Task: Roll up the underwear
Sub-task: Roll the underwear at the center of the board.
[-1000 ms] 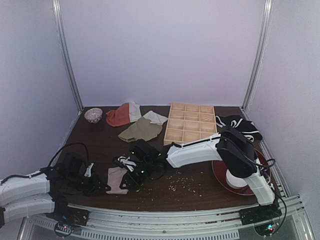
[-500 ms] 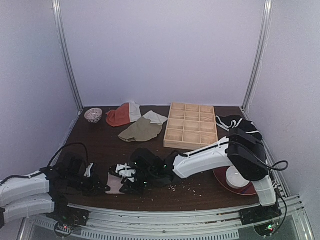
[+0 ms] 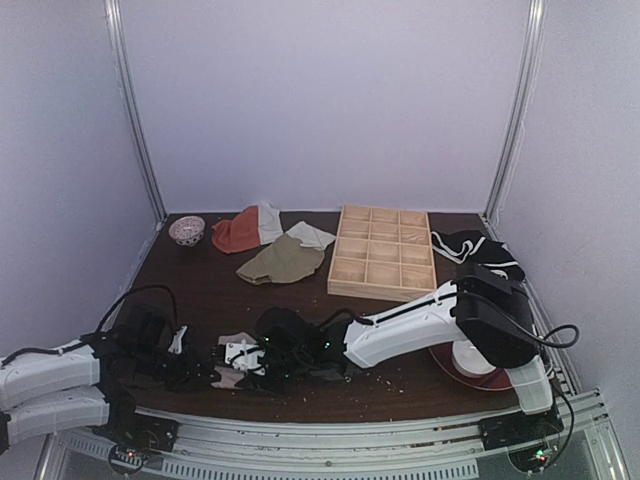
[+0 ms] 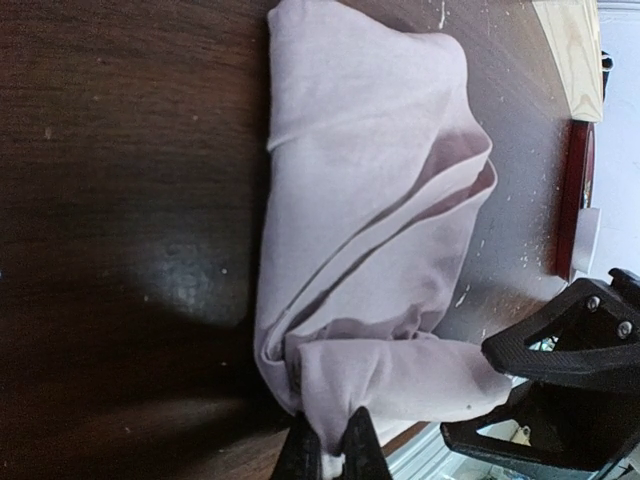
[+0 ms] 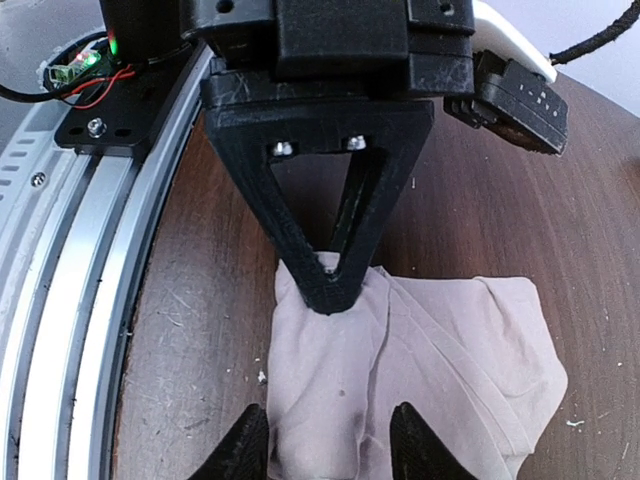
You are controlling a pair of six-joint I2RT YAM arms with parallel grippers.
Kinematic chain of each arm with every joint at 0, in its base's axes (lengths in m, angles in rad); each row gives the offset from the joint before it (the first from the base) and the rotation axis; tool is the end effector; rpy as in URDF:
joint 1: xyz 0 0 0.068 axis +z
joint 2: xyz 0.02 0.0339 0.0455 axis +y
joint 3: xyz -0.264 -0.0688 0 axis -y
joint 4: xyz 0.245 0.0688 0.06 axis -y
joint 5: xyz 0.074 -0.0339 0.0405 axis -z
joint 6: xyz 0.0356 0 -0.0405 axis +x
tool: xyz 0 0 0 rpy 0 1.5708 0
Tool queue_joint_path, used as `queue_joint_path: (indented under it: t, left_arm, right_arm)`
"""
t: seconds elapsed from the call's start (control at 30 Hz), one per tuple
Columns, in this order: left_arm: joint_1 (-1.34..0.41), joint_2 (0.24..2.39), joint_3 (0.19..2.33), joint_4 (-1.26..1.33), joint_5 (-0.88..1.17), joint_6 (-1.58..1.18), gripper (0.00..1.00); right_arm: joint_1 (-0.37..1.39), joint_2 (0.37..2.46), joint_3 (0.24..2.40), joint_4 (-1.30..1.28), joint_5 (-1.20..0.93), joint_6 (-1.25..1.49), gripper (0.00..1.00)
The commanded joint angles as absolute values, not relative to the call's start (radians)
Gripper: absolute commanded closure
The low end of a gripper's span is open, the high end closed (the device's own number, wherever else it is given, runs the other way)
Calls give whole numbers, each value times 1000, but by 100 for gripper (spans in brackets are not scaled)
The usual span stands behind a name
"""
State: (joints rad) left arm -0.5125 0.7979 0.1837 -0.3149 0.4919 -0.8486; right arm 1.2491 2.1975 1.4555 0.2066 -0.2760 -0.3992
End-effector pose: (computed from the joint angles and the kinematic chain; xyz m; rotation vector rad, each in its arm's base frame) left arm 0.1081 -0.0801 0.1259 -0.2323 2.7326 -1.1047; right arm 0.1454 0.4671 0.1508 -1.7172 1.3541 0.7877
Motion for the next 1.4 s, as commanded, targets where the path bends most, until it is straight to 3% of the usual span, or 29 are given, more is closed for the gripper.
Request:
queue_joint_path:
  t: [0.0, 0.57, 1.2, 1.37]
  left_arm:
    - [-517, 807, 201, -321, 482, -833, 100]
    - [-516, 815, 201, -318, 490, -831, 100]
    - [-516, 803, 200, -329, 497, -832, 100]
    - [-517, 800, 202, -331, 497, -832, 100]
  right_arm:
    - [1271, 2181, 1474, 228, -213, -480, 59]
    - [1298, 2252, 1518, 179, -181, -535, 63]
    - [1297, 2308, 1503, 161, -107, -540, 61]
    - [1292, 2306, 1506, 148, -101, -528, 69]
